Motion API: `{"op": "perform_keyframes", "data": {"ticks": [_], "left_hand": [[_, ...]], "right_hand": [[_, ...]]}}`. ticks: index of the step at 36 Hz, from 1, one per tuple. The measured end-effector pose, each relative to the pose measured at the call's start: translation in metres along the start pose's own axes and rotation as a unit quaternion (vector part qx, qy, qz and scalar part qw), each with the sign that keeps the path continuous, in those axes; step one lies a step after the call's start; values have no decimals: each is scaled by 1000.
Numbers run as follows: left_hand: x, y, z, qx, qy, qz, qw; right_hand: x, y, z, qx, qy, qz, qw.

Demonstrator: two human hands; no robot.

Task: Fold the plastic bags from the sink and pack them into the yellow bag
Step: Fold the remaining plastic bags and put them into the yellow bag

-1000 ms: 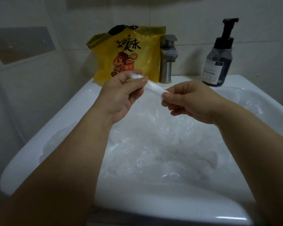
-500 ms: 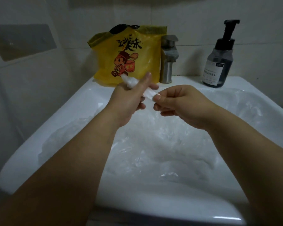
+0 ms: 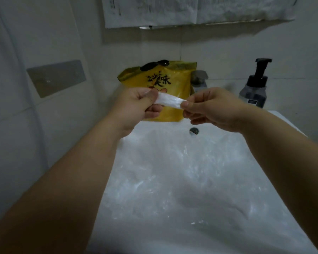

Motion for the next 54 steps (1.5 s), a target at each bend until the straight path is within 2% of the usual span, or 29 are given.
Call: {"op": "perform_keyframes", "data": {"ticks": [3,7,12,15,18,20,24,29,33,35,37,40,43,51,54], "left_hand": [[-6,12,-13,14,47,3,999],[-13,23,-29,-8,48,45,998],[-32,40,-51,60,142,15,988],[-40,49,-67,55,142,7,988],[-44,55,-82,33,138,13,990],[-48,57,-94,31,148,-21,988],[-54,58,-112,61,179,-187,964],[-50,46,-131,41,130,-352,926],[-51,46,-144,58,156,-384,908],[-51,49,-148,70,173,-388,902],[-50,50,-151,77,181,-387,901],[-49,48,-153,72,182,-377,906],[-47,44,-146,62,183,-358,914],[-29,36,-86,112,226,-301,920],[-13,20,-58,82,192,-277,938]], "right_hand": [[0,-6,-17,-11,17,3,1000],[-4,-11,-37,-21,48,14,999],[-8,-16,-75,-40,44,50,997],[-11,-19,-99,-50,48,53,996],[-16,-19,-123,-78,96,80,989],[-22,-18,-139,-102,145,129,976],[-34,-14,-168,-127,205,203,949],[-37,-3,-193,-98,146,337,925],[-31,3,-207,-19,-10,461,887],[-26,3,-209,29,-62,490,869],[-26,0,-208,33,-62,489,869],[-33,-7,-201,-11,18,420,907],[-37,-15,-183,-53,83,375,922],[-27,-27,-107,-137,215,283,925],[-20,-21,-71,-122,235,252,931]]}}
Point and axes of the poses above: each hand's wrist, its own z-axis away from the middle knuckle, its own x-axis out of the palm, y = z × x, the point moved 2 cm from there along -z, towards the middle knuckle, and after that the axes turned 13 degrees about -x, right-handed, at the moved point
